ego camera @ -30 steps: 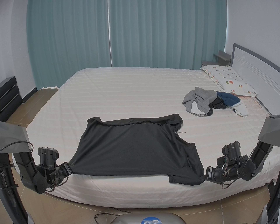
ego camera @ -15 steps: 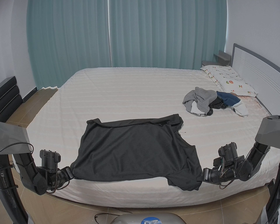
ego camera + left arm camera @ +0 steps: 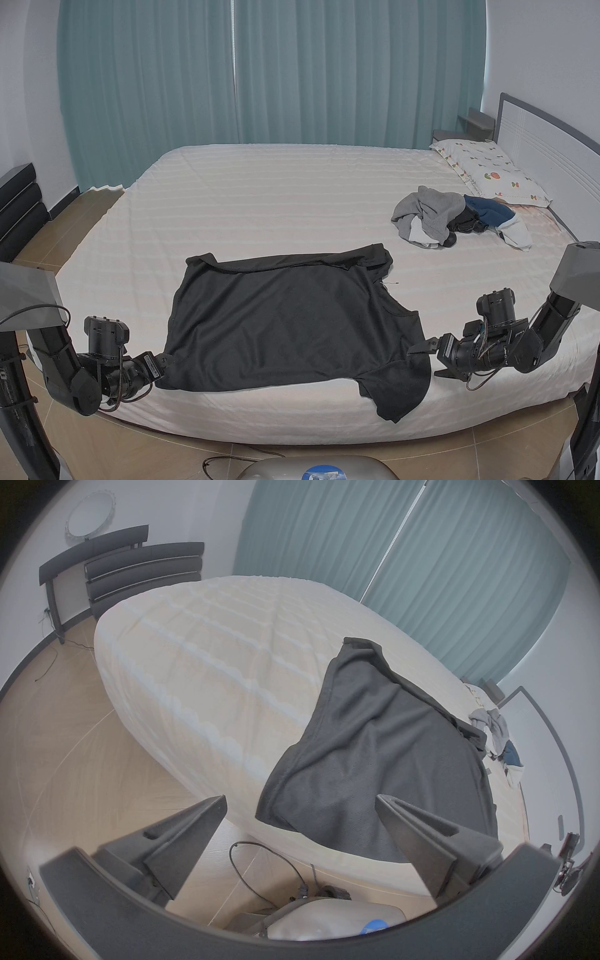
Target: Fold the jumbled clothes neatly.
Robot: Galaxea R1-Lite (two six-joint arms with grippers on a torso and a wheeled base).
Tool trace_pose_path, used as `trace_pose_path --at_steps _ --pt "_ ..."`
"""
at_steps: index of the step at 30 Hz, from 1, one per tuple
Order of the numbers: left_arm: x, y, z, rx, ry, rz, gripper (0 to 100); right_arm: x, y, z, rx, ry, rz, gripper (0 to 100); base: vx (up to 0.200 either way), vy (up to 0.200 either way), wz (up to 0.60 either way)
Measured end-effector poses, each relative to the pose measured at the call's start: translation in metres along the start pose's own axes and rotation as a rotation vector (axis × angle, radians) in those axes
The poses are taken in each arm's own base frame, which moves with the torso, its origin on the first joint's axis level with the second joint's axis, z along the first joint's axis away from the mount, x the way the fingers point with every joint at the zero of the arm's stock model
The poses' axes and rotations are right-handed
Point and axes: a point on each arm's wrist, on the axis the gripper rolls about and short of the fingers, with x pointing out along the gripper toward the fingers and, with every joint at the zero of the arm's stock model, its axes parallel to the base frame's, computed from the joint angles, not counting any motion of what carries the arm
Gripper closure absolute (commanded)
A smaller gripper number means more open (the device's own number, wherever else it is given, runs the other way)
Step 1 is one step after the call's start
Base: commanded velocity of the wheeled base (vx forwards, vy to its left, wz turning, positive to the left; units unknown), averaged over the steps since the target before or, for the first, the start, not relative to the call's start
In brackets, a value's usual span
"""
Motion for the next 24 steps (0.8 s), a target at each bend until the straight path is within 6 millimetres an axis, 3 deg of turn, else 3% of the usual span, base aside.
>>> trace_pose_path --at_steps 6,9,12,24 --pt "-0.002 -0.002 0.004 -0.019 -0.015 -0.022 0 -0.002 0.003 0.016 0.094 -0.083 0.095 0 0.0 0.0 0.0" --pt "-0.002 -0.002 0.007 -0.044 -0.022 -0.03 0 0.0 0.001 0.019 0.117 -0.107 0.12 0 0.0 0.2 0.0" --pt "-0.001 -0.001 0.011 -0.06 -0.034 -0.039 0 0.003 -0.002 0.018 0.126 -0.105 0.119 0 0.0 0.2 0.0" --pt "0.003 -0.001 0.013 -0.081 -0.042 -0.039 0 0.007 -0.007 0.017 0.138 -0.095 0.108 0 0.0 0.0 0.0"
